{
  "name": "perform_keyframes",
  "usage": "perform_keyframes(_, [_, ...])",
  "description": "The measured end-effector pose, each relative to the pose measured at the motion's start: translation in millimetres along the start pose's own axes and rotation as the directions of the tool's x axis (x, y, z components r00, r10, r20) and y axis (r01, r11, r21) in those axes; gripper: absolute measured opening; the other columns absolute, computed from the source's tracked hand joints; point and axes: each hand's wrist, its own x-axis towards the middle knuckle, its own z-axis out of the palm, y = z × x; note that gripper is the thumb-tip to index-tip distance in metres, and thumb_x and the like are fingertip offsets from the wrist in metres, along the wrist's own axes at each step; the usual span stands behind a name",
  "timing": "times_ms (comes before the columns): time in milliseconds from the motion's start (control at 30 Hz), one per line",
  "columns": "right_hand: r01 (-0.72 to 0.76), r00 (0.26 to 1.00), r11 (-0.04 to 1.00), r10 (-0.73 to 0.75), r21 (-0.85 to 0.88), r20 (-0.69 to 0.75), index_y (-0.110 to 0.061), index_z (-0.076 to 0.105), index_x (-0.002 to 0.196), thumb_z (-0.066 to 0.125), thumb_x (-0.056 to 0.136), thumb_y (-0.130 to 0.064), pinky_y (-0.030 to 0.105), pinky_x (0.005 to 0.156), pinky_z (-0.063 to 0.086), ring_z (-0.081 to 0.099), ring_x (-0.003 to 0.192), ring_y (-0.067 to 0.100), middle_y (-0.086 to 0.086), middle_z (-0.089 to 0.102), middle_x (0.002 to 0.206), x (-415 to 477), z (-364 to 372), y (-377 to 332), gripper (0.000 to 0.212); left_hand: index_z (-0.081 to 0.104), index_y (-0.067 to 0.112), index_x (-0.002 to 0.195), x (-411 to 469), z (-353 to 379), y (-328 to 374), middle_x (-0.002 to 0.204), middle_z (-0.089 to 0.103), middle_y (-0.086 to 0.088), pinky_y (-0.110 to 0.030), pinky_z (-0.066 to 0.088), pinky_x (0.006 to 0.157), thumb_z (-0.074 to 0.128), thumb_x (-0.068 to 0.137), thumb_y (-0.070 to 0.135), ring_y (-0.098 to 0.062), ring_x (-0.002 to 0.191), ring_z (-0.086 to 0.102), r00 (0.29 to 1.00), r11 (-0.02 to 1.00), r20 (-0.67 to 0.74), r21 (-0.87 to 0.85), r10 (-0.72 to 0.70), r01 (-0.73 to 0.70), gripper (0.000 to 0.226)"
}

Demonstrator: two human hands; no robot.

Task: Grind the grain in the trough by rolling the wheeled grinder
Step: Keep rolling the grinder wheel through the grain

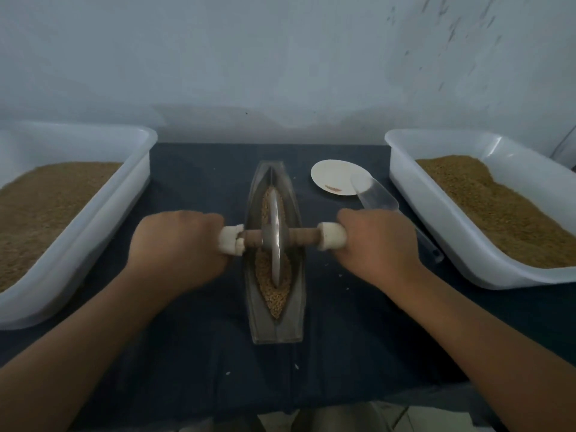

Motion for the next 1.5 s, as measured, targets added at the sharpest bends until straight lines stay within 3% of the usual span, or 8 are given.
perform_keyframes(233, [-0.114, 0.993, 0.991, 0.116, -0.072, 0.02, -0.026, 0.05, 0.074, 0.07, 0.085, -0.046, 0.024, 0.048, 0.017, 0.042, 0.054, 0.022, -0.01, 0.029, 0.057, 52.0, 27.7, 1.3, 0.031, 0.052, 0.028, 0.069, 56.1, 12.7, 1.2, 0.065, 0.053, 0.009, -0.029, 0.041, 0.056, 0.05, 0.088, 0.06, -0.017, 0.057, 0.052, 0.981, 0.992, 0.148, -0.013, -0.122, 0.126, 0.037])
perform_keyframes(433, [-0.142, 0.985, 0.987, 0.148, -0.072, 0.09, -0.026, 0.05, 0.079, 0.065, 0.091, -0.041, 0.027, 0.049, 0.016, 0.044, 0.061, 0.023, -0.008, 0.036, 0.061, 61.4, 25.3, 0.5, 0.024, 0.054, 0.027, 0.068, 58.5, 11.6, 2.6, 0.063, 0.053, 0.009, -0.027, 0.035, 0.052, 0.054, 0.086, 0.055, -0.014, 0.054, 0.049, 0.977, 0.987, 0.146, -0.01, -0.154, 0.157, 0.033])
perform_keyframes(667, [-0.043, 0.997, 0.999, 0.042, 0.01, 0.065, -0.029, 0.053, 0.074, 0.065, 0.081, -0.056, 0.03, 0.044, 0.045, 0.054, 0.052, 0.016, -0.01, 0.052, 0.059, -3.1, -0.1, -0.3, 0.031, 0.033, 0.033, 0.062, 7.9, -6.1, 1.5, 0.052, 0.036, 0.013, -0.022, 0.027, 0.048, 0.075, 0.073, 0.054, -0.009, 0.043, 0.036, 0.999, 0.998, 0.039, 0.045, 0.031, -0.033, 0.048])
perform_keyframes(800, [-0.059, 0.998, 0.998, 0.059, -0.01, 0.013, -0.03, 0.047, 0.07, 0.064, 0.078, -0.058, 0.022, 0.043, 0.023, 0.041, 0.049, 0.015, -0.012, 0.04, 0.056, 8.3, 8.6, -1.1, 0.034, 0.039, 0.031, 0.063, 24.7, -1.6, 0.2, 0.056, 0.043, 0.013, -0.023, 0.023, 0.049, 0.066, 0.078, 0.058, -0.007, 0.047, 0.038, 0.997, 0.999, 0.079, 0.045, 0.007, -0.011, 0.042])
perform_keyframes(1033, [-0.163, 0.982, 0.983, 0.169, -0.082, 0.078, -0.022, 0.052, 0.073, 0.067, 0.089, -0.039, 0.026, 0.05, 0.013, 0.032, 0.052, 0.013, -0.007, 0.039, 0.06, 73.6, 30.8, 1.3, 0.028, 0.055, 0.028, 0.068, 68.0, 15.3, -1.7, 0.064, 0.056, 0.009, -0.028, 0.043, 0.055, 0.055, 0.085, 0.056, -0.015, 0.057, 0.054, 0.973, 0.985, 0.166, -0.042, -0.157, 0.166, 0.032])
perform_keyframes(1200, [-0.119, 0.988, 0.991, 0.125, -0.068, 0.086, -0.027, 0.049, 0.075, 0.066, 0.088, -0.046, 0.026, 0.048, 0.019, 0.044, 0.058, 0.021, -0.01, 0.037, 0.06, 45.0, 18.2, -0.9, 0.028, 0.051, 0.03, 0.069, 48.3, 6.6, 0.4, 0.063, 0.055, 0.009, -0.027, 0.038, 0.053, 0.059, 0.085, 0.052, -0.013, 0.056, 0.053, 0.98, 0.993, 0.17, -0.026, -0.106, 0.112, 0.029])
perform_keyframes(1367, [-0.068, 0.993, 0.997, 0.065, 0.029, 0.102, -0.029, 0.053, 0.075, 0.06, 0.082, -0.062, 0.033, 0.048, 0.049, 0.054, 0.054, 0.014, -0.011, 0.05, 0.059, 0.6, 1.5, 0.1, 0.034, 0.036, 0.033, 0.064, 19.5, -7.5, -1.4, 0.055, 0.044, 0.012, -0.024, 0.024, 0.048, 0.067, 0.079, 0.057, -0.006, 0.047, 0.039, 0.993, 0.997, 0.101, 0.054, 0.055, -0.06, 0.042])
perform_keyframes(1500, [-0.045, 0.999, 0.999, 0.045, -0.011, 0.014, -0.03, 0.049, 0.07, 0.068, 0.075, -0.059, 0.027, 0.042, 0.042, 0.05, 0.049, 0.014, -0.011, 0.047, 0.055, 10.2, 9.0, 2.2, 0.035, 0.036, 0.032, 0.062, 23.9, 4.4, -3.8, 0.056, 0.044, 0.012, -0.023, 0.023, 0.049, 0.068, 0.079, 0.054, -0.006, 0.047, 0.038, 0.994, 0.999, 0.112, 0.027, 0.021, -0.024, 0.042])
